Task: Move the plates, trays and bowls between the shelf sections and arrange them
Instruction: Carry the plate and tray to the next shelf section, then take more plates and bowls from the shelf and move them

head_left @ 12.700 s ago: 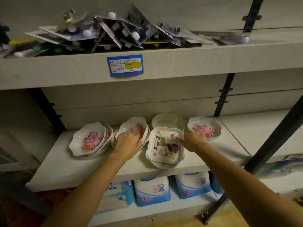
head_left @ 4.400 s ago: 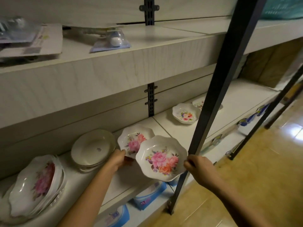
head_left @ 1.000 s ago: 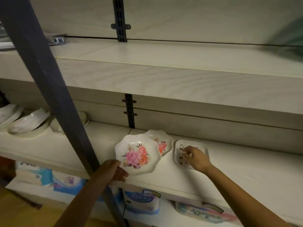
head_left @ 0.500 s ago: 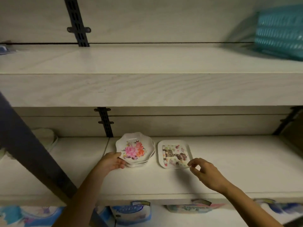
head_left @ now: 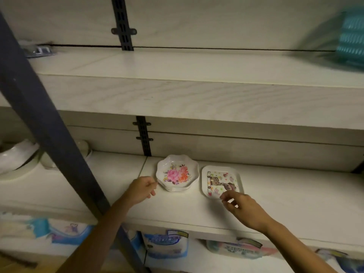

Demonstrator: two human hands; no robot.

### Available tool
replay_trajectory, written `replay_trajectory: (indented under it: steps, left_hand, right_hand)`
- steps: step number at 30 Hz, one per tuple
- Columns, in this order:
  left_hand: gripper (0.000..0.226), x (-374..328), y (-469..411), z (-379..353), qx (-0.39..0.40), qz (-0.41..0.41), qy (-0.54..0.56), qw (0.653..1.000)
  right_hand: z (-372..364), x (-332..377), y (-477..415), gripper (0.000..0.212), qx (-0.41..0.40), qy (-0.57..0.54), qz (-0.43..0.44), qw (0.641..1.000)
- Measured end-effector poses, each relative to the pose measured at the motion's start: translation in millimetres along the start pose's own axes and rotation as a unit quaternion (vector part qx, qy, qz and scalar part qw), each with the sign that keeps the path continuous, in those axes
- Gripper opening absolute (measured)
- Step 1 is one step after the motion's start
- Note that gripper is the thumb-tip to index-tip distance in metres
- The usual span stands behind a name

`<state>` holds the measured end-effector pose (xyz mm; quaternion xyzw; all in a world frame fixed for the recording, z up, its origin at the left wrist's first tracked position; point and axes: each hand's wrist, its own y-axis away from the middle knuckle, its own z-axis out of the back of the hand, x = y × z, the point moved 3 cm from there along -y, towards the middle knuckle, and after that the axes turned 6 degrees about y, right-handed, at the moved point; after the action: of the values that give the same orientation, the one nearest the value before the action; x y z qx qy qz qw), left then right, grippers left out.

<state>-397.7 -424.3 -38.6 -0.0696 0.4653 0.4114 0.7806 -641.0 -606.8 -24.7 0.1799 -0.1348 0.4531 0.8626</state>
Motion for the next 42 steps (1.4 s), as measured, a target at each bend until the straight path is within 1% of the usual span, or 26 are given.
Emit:
replay_trajectory:
  steps: [3,6,10,14,16,17,20,22,26,29,33,36,42]
  left_hand:
    - [0.022,3,28,7,0.028,-0.010,-0.017,0.999]
    - [0.022,8,59,15,0.056,0.015,-0.002,0.998]
    - [0.022,28,103,31,0.019,0.026,0.008,0.999]
    - [0.023,55,148,54,-0.054,0.028,-0.066,0.996]
    - [0.020,71,170,70,-0.095,0.042,-0.103,0.989]
    - [0.023,80,180,79,-0.109,0.055,-0.118,0.985]
    - [0.033,108,209,103,-0.141,0.076,-0.124,0.979]
    - [0.033,122,226,121,-0.163,0.086,-0.137,0.973]
    - [0.025,158,257,162,-0.172,0.109,-0.165,0.965]
    - [0.031,186,276,196,-0.177,0.106,-0.201,0.958]
    - [0.028,216,288,241,-0.171,0.107,-0.222,0.954]
    - [0.026,229,290,270,-0.171,0.094,-0.243,0.950]
    - [0.025,256,276,318,-0.190,0.077,-0.223,0.953]
  right_hand:
    - [-3,14,-2,0.020,0.013,0.008,0.047,0.999]
    - [-9,31,-6,0.020,0.025,0.009,0.101,0.995]
    - [-25,62,-10,0.023,0.040,0.028,0.170,0.984]
    - [-42,102,-6,0.027,0.053,0.058,0.242,0.967]
    - [-51,125,-3,0.029,0.059,0.072,0.273,0.958]
    - [-55,137,-1,0.030,0.061,0.079,0.285,0.953]
    - [-69,173,6,0.030,0.065,0.090,0.315,0.942]
    - [-78,198,11,0.028,0.067,0.092,0.331,0.937]
    - [-97,252,22,0.025,0.060,0.083,0.344,0.933]
    - [-112,294,28,0.021,0.051,0.084,0.337,0.936]
    - [-131,343,29,0.028,0.024,0.065,0.312,0.948]
    - [-142,371,24,0.028,0.012,0.055,0.294,0.954]
    - [-150,413,1,0.033,-0.008,0.081,0.274,0.958]
